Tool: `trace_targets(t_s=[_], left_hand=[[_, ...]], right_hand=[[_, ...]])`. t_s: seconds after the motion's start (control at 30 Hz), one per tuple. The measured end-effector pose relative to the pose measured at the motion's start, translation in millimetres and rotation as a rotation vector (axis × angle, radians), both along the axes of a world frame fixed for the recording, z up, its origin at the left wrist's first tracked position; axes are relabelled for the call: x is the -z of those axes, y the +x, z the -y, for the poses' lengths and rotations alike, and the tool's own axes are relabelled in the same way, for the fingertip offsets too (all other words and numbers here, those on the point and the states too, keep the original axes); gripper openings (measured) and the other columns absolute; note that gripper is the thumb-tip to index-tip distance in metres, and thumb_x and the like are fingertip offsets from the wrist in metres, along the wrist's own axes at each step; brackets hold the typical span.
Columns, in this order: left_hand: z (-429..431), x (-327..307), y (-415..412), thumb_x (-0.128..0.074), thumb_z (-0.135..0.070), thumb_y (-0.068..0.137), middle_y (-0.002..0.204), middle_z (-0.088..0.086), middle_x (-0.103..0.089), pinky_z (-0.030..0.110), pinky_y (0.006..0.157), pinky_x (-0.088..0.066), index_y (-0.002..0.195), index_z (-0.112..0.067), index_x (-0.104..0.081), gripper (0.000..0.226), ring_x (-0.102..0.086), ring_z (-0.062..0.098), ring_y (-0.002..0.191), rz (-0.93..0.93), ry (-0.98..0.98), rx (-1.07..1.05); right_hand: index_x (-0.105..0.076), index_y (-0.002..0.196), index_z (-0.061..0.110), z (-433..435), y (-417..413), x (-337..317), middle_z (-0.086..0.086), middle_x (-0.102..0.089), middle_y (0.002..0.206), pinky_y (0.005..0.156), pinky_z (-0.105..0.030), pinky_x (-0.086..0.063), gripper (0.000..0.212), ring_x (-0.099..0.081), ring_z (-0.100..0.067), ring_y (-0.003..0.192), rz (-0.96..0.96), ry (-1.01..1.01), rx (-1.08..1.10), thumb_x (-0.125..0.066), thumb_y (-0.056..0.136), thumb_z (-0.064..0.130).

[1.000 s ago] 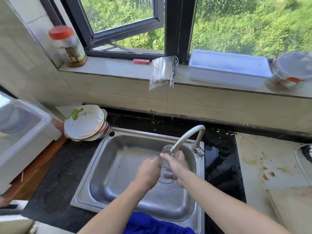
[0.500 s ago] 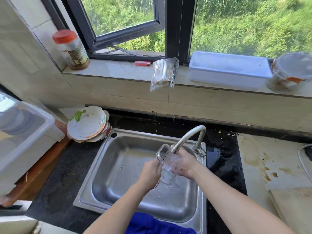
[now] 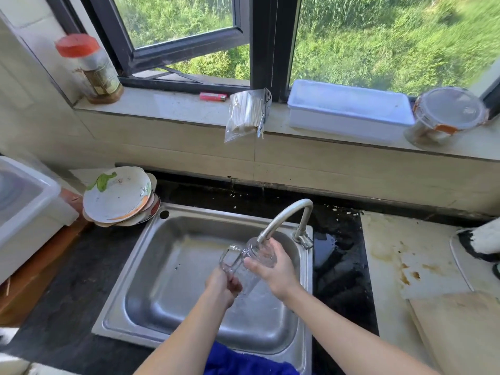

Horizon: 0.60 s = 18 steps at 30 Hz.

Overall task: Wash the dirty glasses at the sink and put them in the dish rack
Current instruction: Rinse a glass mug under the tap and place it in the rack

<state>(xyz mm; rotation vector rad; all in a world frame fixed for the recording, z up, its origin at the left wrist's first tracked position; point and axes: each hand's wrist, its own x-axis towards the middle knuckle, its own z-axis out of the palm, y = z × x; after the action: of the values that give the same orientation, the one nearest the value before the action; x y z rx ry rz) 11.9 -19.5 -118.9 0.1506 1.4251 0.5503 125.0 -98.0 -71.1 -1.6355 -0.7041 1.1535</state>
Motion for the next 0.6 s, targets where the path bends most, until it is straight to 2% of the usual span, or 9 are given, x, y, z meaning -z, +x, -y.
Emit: trace_targets(t_s=[0.1,0.2,0.27,0.33,0.4,0.47,0.53,0.6], left_hand=[[3,6,6,-0.035,-0.011,0.099,0.048,0.002,-0.029,0.012,0.031,-0.027,0.066,-0.015,-0.039,0.034,-0.024,0.011,0.022,-0.028,-0.015,0.050],[7,7,13,-0.035,-0.012,0.101,0.052,0.001,-0.028,0.011,0.032,-0.026,0.066,-0.015,-0.037,0.036,-0.024,0.010,0.021,-0.030,-0.034,0.048],[7,6,14,-0.032,-0.002,0.097,0.052,0.001,-0.029,0.012,0.032,-0.027,0.065,-0.013,-0.041,0.035,-0.025,0.010,0.022,-0.051,-0.019,0.051],[9,5,15,-0.030,0.004,0.093,0.048,0.002,-0.031,0.013,0.032,-0.027,0.064,-0.011,-0.044,0.036,-0.025,0.010,0.024,-0.082,0.002,0.051],[12,0,17,-0.030,0.005,0.092,0.045,0.001,-0.031,0.015,0.032,-0.027,0.066,-0.010,-0.047,0.035,-0.026,0.012,0.027,-0.090,0.027,0.033],[11,-5,17,-0.032,0.002,0.094,0.048,0.002,-0.030,0.015,0.033,-0.026,0.073,-0.008,-0.053,0.032,-0.026,0.014,0.030,-0.102,0.047,-0.003],[6,-10,15,-0.034,0.003,0.094,0.041,0.001,-0.030,0.014,0.032,-0.025,0.079,-0.006,-0.056,0.029,-0.025,0.013,0.028,-0.107,0.079,-0.040],[3,-15,14,-0.032,0.007,0.092,0.036,-0.002,-0.028,0.014,0.033,-0.024,0.081,-0.005,-0.057,0.030,-0.024,0.012,0.027,-0.096,0.107,-0.039]], right_hand=[[-0.040,0.128,0.037,2,7,-1,0.028,-0.049,0.121,0.101,-0.039,-0.047,0.065,-0.050,0.007,0.109,-0.044,-0.034,0.007,-0.079,0.077,0.040],[-0.047,0.129,0.036,-2,13,-1,0.014,-0.055,0.128,0.090,-0.046,-0.055,0.051,-0.056,-0.005,0.109,-0.125,-0.147,0.069,-0.064,0.085,0.054],[-0.052,0.127,0.030,-3,16,-4,0.005,-0.056,0.128,0.084,-0.045,-0.058,0.037,-0.058,-0.011,0.104,-0.158,-0.222,0.102,-0.050,0.096,0.050],[-0.059,0.110,0.030,-6,19,-8,0.002,-0.059,0.121,0.081,-0.045,-0.059,0.024,-0.060,-0.013,0.097,-0.173,-0.284,0.150,-0.042,0.101,0.044],[-0.060,0.105,0.026,-10,18,-8,0.002,-0.061,0.110,0.078,-0.046,-0.060,0.029,-0.063,-0.018,0.094,-0.197,-0.357,0.225,-0.038,0.102,0.044],[-0.056,0.120,0.023,-11,12,-2,0.004,-0.061,0.106,0.082,-0.050,-0.058,0.041,-0.062,-0.019,0.095,0.004,-0.351,0.224,-0.036,0.098,0.052],[-0.042,0.137,0.031,-6,4,0,0.012,-0.055,0.122,0.090,-0.053,-0.054,0.054,-0.058,-0.015,0.108,0.147,-0.223,0.092,-0.042,0.092,0.061],[-0.035,0.142,0.035,-5,6,-3,0.018,-0.048,0.131,0.088,-0.050,-0.056,0.061,-0.055,-0.011,0.114,0.063,-0.151,0.021,-0.051,0.089,0.062]])
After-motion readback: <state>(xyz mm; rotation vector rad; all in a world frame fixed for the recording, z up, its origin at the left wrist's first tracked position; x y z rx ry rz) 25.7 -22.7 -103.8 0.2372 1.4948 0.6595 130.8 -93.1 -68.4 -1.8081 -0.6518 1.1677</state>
